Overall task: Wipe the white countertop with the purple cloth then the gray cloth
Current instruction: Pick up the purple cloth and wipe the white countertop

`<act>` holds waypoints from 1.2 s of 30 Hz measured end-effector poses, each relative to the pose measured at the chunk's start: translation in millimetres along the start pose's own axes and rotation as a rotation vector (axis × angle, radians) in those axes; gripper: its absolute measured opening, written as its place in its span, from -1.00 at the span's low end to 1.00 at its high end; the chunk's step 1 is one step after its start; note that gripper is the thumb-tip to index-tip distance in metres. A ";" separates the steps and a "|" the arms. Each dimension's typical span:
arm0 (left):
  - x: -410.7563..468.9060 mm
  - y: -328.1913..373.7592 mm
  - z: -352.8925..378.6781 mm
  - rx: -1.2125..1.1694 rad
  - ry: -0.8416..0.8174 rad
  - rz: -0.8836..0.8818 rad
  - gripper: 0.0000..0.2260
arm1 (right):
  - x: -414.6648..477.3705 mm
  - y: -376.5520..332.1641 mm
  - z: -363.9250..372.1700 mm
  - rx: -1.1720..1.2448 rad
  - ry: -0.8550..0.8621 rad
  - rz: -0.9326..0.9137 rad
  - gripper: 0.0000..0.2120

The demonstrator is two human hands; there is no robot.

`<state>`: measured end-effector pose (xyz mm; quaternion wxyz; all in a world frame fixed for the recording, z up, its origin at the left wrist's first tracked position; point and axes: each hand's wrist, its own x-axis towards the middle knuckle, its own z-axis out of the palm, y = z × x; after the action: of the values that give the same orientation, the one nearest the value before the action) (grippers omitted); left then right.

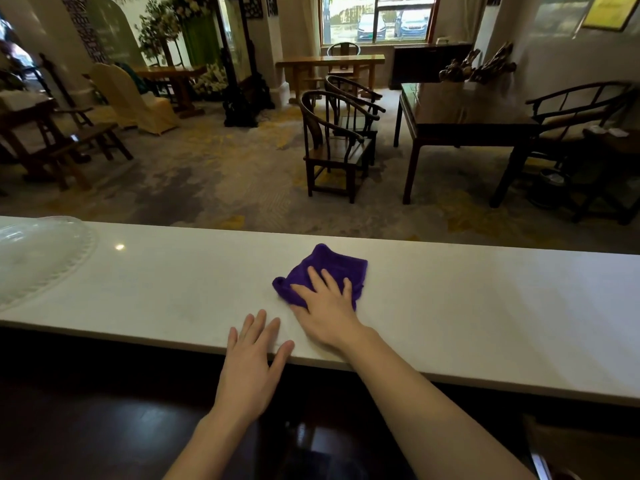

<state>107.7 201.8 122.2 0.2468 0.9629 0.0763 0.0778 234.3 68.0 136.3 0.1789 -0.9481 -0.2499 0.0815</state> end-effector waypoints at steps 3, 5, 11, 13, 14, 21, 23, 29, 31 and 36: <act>-0.6 0.8 0.6 -0.014 0.015 -0.003 -0.47 | -18.3 -5.6 8.7 -0.019 0.015 -0.069 -0.55; -0.4 -0.1 0.1 -0.034 0.023 0.006 -0.44 | -32.5 -7.1 13.5 -0.022 0.045 -0.094 -0.55; -1.7 -2.1 -0.1 -0.038 0.025 0.011 -0.48 | -85.3 3.4 14.0 -0.058 0.086 -0.142 -0.54; -1.8 -2.7 1.0 -0.018 0.030 0.011 -0.48 | -102.2 11.4 11.4 -0.072 0.094 -0.143 -0.54; -1.4 -2.8 1.6 -0.014 0.032 0.012 -0.47 | -109.6 16.5 9.7 -0.078 0.097 -0.137 -0.54; -0.5 -5.3 4.1 -0.002 0.046 0.011 -0.48 | -143.4 72.8 -6.0 -0.118 0.143 -0.003 -0.52; -0.3 -6.4 5.2 0.011 0.047 0.013 -0.49 | -144.7 93.2 -12.9 -0.131 0.160 0.072 -0.53; -0.3 -6.7 6.4 0.087 0.059 0.021 -0.50 | -128.3 144.0 -32.9 -0.118 0.210 0.324 -0.53; 0.1 -6.7 6.1 0.106 0.060 0.021 -0.50 | -114.3 151.4 -39.5 -0.109 0.200 0.382 -0.53; 0.7 -5.0 5.2 0.131 0.053 0.015 -0.51 | -73.4 140.8 -44.3 -0.064 0.228 0.482 -0.56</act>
<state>108.9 203.9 115.3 0.1804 0.9752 0.0803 0.0999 244.4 -96.2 128.5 0.1514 -0.9884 0.0023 0.0067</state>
